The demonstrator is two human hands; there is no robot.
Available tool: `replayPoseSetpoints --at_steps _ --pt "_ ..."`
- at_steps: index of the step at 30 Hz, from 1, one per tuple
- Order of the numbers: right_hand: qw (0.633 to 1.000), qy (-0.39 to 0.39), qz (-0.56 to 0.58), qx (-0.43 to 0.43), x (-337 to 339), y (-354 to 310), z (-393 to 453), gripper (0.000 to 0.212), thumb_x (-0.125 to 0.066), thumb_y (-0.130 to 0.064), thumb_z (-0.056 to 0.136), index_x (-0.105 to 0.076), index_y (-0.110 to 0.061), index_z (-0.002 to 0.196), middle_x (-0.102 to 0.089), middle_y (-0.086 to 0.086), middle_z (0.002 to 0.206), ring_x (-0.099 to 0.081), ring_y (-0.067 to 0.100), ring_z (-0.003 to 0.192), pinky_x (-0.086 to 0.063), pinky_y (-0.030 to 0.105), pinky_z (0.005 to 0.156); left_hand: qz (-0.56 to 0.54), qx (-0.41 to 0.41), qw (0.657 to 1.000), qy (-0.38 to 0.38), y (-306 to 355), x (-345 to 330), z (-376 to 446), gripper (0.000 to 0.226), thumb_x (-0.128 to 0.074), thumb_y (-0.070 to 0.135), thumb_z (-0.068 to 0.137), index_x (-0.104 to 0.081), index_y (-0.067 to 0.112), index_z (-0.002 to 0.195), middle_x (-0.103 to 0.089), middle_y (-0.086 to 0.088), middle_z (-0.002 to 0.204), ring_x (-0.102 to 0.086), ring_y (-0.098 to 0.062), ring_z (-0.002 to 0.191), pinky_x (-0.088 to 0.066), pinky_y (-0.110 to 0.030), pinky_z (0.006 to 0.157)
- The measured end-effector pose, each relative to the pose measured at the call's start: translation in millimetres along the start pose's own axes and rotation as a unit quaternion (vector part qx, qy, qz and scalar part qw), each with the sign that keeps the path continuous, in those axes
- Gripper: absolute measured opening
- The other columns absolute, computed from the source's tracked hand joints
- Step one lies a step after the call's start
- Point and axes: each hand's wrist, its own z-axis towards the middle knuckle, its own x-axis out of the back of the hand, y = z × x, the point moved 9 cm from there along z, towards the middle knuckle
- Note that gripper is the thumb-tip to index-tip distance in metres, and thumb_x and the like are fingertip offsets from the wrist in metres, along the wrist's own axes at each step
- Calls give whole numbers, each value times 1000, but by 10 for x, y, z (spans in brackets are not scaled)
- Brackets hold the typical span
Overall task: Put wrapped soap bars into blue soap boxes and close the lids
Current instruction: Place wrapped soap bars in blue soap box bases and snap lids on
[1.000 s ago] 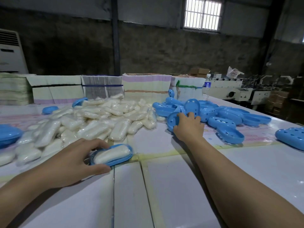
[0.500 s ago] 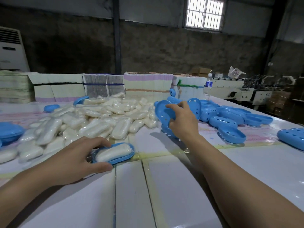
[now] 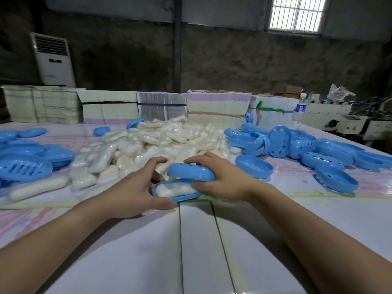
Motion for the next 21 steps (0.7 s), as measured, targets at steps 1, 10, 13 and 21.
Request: replayPoseSetpoints --at_steps 1,10,13,21 --pt "999 -30 8 -7 -60 19 -9 58 -68 -41 88 -42 -43 139 -48 -14 123 -47 -2 105 -38 17 92 11 -1 1000 -2 2 1 2 100 -77 72 50 -22 59 132 -57 21 113 -61 3 90 -55 -20 64" --pt "996 -42 67 -31 -158 32 10 55 -68 -48 82 -42 -55 130 -49 -31 111 -52 -7 100 -43 13 79 26 -9 1000 -6 15 -7 22 92 -86 43 73 -26 46 142 -54 23 114 -61 6 80 -46 -10 56" --pt "993 -6 112 -38 -86 52 15 57 -71 -48 75 -47 -57 126 -56 -23 114 -54 -8 98 -44 13 76 21 -13 1000 -6 25 1 23 87 -86 40 74 -30 45 140 -60 14 122 -63 3 82 -45 -9 55" --pt "993 8 118 -20 -85 17 18 61 -73 -48 71 -48 -54 126 -56 -27 112 -51 -8 104 -47 7 74 40 9 998 45 1 102 35 81 -89 46 64 -40 46 129 -59 21 102 -60 0 88 -47 -12 64"
